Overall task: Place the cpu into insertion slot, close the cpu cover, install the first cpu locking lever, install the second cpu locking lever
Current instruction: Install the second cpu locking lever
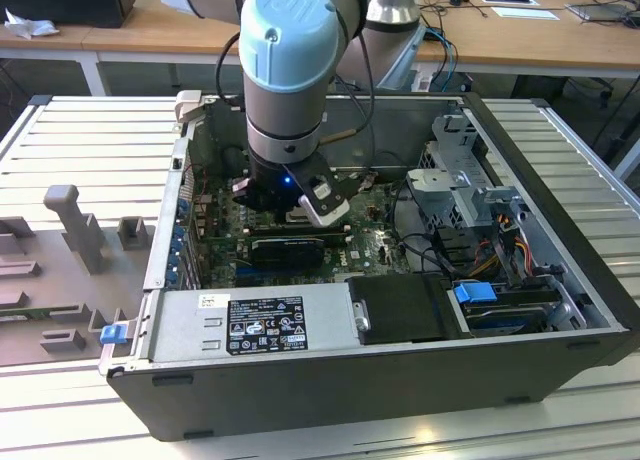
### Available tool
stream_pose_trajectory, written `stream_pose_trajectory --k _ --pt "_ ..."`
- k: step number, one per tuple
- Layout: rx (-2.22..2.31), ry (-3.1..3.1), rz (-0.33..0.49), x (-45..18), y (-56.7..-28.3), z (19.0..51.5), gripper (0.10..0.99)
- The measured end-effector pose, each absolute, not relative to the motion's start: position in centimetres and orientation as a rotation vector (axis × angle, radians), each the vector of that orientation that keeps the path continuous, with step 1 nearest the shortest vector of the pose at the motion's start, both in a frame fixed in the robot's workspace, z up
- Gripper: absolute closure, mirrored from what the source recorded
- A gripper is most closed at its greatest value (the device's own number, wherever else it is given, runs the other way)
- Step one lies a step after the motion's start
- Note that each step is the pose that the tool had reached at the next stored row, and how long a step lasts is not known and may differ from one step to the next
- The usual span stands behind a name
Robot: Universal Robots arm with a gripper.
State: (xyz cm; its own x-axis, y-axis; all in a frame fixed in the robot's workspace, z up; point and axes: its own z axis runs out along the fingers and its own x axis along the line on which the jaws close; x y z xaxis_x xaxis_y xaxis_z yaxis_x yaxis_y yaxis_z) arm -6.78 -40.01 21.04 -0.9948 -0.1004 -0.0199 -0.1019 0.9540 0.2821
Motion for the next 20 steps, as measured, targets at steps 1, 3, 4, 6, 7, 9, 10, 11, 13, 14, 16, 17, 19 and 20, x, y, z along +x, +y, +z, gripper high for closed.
stream_pose_trajectory --k 1,3,4,6,7,9,10,11,13,14,16,17,19,20 --pt "-0.16 3.097 0.466 -6.8 -40.2 20.9 0.98" --pt "-0.16 3.092 0.49 -6.9 -40.6 20.6 0.98" --pt "-0.16 3.09 0.501 -6.9 -40.7 20.5 0.98" --pt "-0.16 3.087 0.519 -6.9 -40.8 20.3 0.98" --pt "-0.16 3.084 0.53 -6.9 -40.8 20.1 0.98" --pt "-0.16 3.082 0.54 -7.0 -40.8 19.8 0.98" --pt "-0.16 3.081 0.545 -7.0 -40.8 19.7 0.98" --pt "-0.16 3.08 0.552 -7.1 -40.8 19.7 0.98" --pt "-0.16 3.078 0.561 -7.2 -40.8 19.6 0.98" --pt "-0.16 3.077 0.565 -7.2 -40.8 19.5 0.98" --pt "-0.161 3.075 0.573 -7.3 -40.8 19.2 0.98" --pt "-0.16 3.075 0.573 -7.3 -40.8 19.1 0.98" --pt "-0.16 3.075 0.576 -7.3 -40.8 19.1 0.98" --pt "-0.16 3.073 0.581 -7.3 -40.8 19.2 0.98"
